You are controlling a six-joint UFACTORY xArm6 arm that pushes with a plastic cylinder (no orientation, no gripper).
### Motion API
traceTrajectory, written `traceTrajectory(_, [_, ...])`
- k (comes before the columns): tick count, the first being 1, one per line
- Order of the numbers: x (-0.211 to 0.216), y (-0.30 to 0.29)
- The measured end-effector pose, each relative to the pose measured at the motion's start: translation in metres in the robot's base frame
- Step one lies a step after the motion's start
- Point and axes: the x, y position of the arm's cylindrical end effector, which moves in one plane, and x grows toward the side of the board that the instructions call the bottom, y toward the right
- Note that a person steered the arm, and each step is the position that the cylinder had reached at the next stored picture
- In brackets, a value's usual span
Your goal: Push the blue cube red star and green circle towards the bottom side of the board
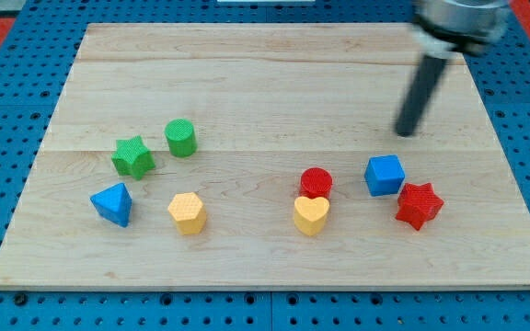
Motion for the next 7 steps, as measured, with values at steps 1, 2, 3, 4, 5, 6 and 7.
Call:
traceTrajectory(1, [-0.039,-0.132])
traceTrajectory(2, [-0.044,-0.253])
traceTrajectory(3, [-0.002,-0.267])
traceTrajectory(4, [0.026,-0.181])
traceTrajectory(5, [0.048,-0.168])
traceTrajectory(6, [-0.017,-0.203])
traceTrajectory(7, [0.025,-0.229])
